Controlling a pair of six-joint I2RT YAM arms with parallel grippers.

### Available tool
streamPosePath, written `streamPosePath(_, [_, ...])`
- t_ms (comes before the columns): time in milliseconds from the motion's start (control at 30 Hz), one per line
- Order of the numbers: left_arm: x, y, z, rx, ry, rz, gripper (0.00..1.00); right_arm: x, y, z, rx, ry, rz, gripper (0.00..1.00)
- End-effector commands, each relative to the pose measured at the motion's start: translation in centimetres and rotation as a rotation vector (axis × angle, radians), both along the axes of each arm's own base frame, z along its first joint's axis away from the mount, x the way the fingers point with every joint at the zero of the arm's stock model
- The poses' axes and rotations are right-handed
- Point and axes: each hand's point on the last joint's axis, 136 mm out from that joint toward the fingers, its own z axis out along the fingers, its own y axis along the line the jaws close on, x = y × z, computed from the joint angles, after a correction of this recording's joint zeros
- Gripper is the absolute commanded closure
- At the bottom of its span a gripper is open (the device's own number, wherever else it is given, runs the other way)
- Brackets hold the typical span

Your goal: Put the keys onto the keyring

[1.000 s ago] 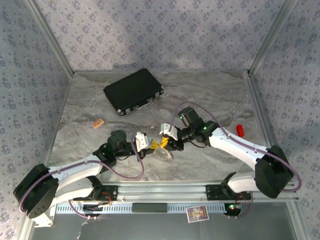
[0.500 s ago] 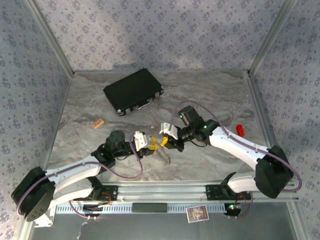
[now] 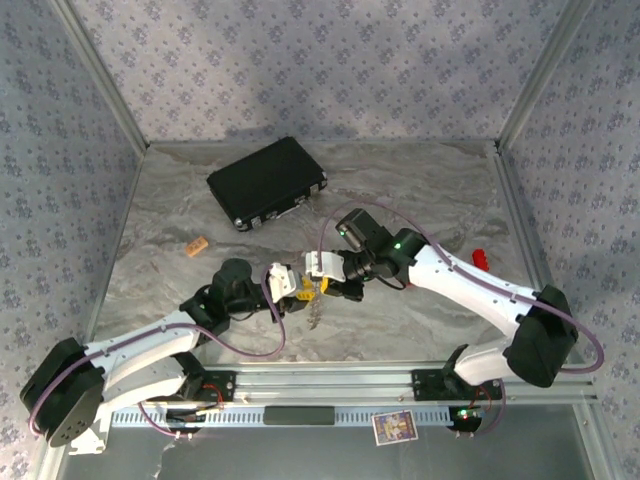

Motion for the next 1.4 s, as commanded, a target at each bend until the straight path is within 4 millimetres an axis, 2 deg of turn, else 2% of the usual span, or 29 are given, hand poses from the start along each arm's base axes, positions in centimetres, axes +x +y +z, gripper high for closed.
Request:
streamPosePath(0, [-0.1, -0.8, 1.7, -0.03, -0.032, -0.044, 0.79, -0.1, 0.2, 0.5, -0.022, -0.023, 0.021, 1.0])
streamPosePath(167, [0.1, -1.2, 1.7, -0.042, -0.032, -0.049, 0.8, -0.4, 0.9, 0.6, -0.011, -0.019, 0.038, 1.0])
streamPosePath(300, [0.1, -1.3, 1.7, -0.04, -0.024, -0.057, 0.86, -0.6, 1.2, 0.8, 0.006, -0.012, 0.044, 1.0])
streamPosePath(600, [0.3, -1.3, 1.3, -0.055, -0.014, -0.05, 0.82, -0.7, 1.6, 1.2, 0.086, 0.017, 0.034, 1.0])
streamPosePath(900, [0.3, -1.4, 0.5, -0.053, 0.012, -0.058, 0.84, -0.5, 1.6, 1.1, 0.12, 0.04, 0.023, 1.0])
streamPosePath(967, [0.3, -1.4, 0.1, -0.047, 0.024, -0.065, 0.88, -0.4, 1.6, 1.1, 0.127, 0.045, 0.021, 1.0])
streamPosePath(1067, [0.1, -1.4, -0.3, -0.045, 0.034, -0.073, 1.0, -0.4, 1.4, 1.1, 0.144, 0.061, 0.012, 1.0])
streamPosePath(1100, [0.2, -1.4, -0.3, -0.049, 0.036, -0.07, 1.0, -0.4, 1.3, 1.0, 0.153, 0.069, 0.006, 1.0])
streamPosePath(1133, [0.2, -1.3, -0.3, -0.056, 0.035, -0.067, 1.0, -0.2, 1.1, 0.9, 0.162, 0.075, -0.004, 0.99])
streamPosePath(1200, [0.2, -1.2, -0.2, -0.07, 0.031, -0.061, 1.0, 0.0, 0.7, 0.5, 0.184, 0.091, -0.023, 0.81])
streamPosePath(1233, [0.2, -1.2, -0.1, -0.079, 0.029, -0.057, 1.0, 0.0, 0.3, 0.4, 0.204, 0.114, -0.029, 0.75])
streamPosePath(1367, [0.4, -1.1, 0.5, -0.124, 0.017, -0.041, 1.0, 0.6, -0.7, 0.1, 0.281, 0.152, -0.079, 0.73])
